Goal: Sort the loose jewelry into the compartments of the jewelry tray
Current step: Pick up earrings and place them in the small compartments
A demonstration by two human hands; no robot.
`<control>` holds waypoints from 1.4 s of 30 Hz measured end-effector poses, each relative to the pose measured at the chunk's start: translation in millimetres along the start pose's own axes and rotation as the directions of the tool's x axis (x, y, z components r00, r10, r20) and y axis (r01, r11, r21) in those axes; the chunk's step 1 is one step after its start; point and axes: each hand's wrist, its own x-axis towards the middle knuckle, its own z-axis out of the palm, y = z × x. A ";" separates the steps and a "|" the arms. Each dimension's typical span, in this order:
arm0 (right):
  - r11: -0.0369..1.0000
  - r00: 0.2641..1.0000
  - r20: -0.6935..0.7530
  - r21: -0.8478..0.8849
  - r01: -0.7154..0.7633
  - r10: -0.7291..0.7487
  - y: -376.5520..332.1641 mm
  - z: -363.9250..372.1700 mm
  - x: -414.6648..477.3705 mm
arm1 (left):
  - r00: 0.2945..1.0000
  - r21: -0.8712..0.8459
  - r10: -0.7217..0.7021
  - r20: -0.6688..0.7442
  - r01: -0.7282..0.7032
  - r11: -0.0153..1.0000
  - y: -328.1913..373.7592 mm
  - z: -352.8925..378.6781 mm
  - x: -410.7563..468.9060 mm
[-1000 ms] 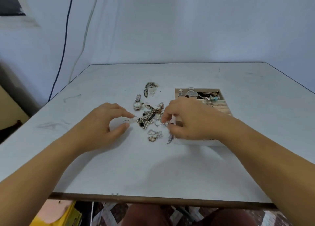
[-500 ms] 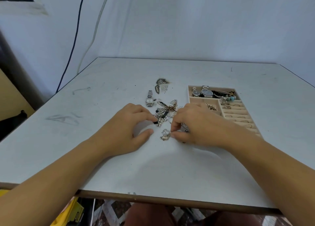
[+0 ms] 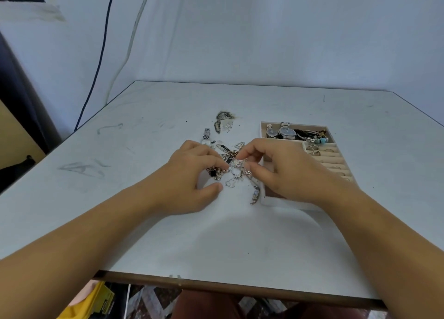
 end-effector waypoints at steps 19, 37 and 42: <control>0.996 0.990 -0.134 -0.085 0.041 -0.052 15.2 -22.2 -4.6 | 0.981 0.117 -0.186 0.061 0.178 0.977 34.8 5.8 25.2; 0.988 0.979 -0.194 -0.131 -0.085 0.059 57.7 -76.2 -12.8 | 0.991 -0.224 -0.124 -0.058 0.108 0.968 69.2 8.1 83.1; 0.995 0.973 -0.225 -0.074 -0.074 0.056 72.3 -69.8 -15.6 | 0.992 0.007 -0.126 -0.023 0.126 0.992 61.9 24.3 86.5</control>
